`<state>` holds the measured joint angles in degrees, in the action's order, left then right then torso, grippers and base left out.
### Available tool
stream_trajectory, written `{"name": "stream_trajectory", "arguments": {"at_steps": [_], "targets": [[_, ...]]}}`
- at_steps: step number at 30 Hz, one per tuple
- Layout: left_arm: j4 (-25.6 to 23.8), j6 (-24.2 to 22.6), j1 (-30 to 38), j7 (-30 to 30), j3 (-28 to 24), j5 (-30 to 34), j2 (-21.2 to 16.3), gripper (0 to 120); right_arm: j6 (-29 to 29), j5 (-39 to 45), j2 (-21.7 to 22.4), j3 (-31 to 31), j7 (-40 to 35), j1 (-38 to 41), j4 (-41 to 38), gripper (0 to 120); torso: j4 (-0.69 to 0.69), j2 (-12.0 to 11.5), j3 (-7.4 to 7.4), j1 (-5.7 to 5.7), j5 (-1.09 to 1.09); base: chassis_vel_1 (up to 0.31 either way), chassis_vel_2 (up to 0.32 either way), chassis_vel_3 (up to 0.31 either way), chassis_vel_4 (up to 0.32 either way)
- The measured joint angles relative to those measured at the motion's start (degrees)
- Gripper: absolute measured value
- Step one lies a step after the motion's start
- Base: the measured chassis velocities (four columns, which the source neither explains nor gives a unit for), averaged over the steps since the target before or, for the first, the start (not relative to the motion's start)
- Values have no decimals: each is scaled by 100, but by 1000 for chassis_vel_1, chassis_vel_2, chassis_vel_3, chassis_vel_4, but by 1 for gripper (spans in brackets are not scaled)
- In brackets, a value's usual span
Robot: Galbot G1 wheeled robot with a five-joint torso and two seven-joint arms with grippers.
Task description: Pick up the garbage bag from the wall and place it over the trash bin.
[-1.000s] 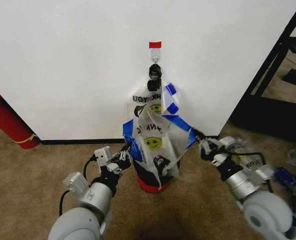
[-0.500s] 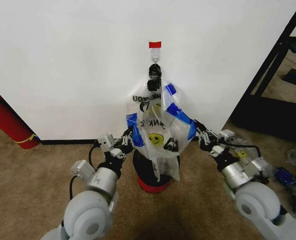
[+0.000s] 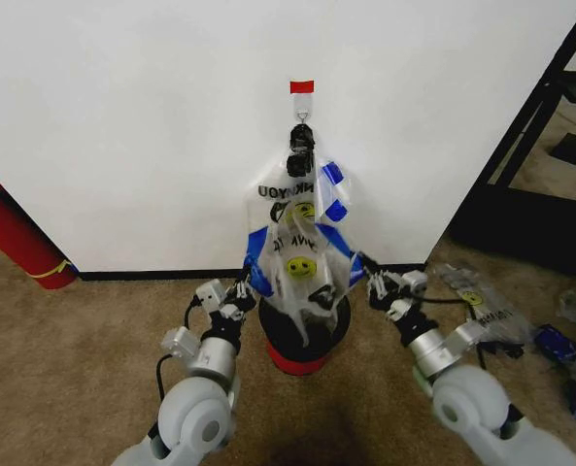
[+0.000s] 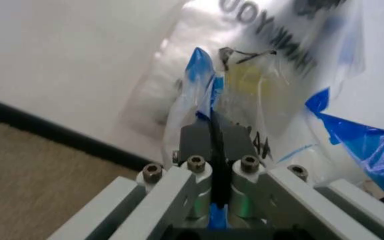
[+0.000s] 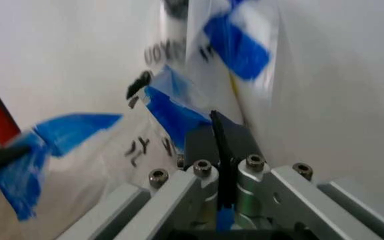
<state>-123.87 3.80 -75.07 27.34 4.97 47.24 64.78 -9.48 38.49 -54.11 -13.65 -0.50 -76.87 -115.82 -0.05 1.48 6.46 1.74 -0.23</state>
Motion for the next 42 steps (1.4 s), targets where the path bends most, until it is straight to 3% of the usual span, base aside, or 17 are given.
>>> {"name": "stream_trajectory", "arguments": {"at_steps": [17,28,33,42], "targets": [[154,-197,-522,204,-298,-400,146,0,-217,-373,41,-310,91,-812,302,0,-1,0,-1,0,1,0,0,0,0],[-512,-806,-694,602,-77,-156,-263,0,192,-279,124,-720,-59,-1089,133,0,0,1,0,0,0,0,0,0,0],[-954,-1272,-787,817,-57,30,-448,0,694,-290,220,-903,-162,-1294,-134,0,-1,1,-1,0,0,0,0,0,0],[-1031,-1559,-1211,1003,-177,39,-503,0,1179,-148,254,-915,-400,-1617,-419,0,1,1,-1,0,0,0,0,0,0]]}}
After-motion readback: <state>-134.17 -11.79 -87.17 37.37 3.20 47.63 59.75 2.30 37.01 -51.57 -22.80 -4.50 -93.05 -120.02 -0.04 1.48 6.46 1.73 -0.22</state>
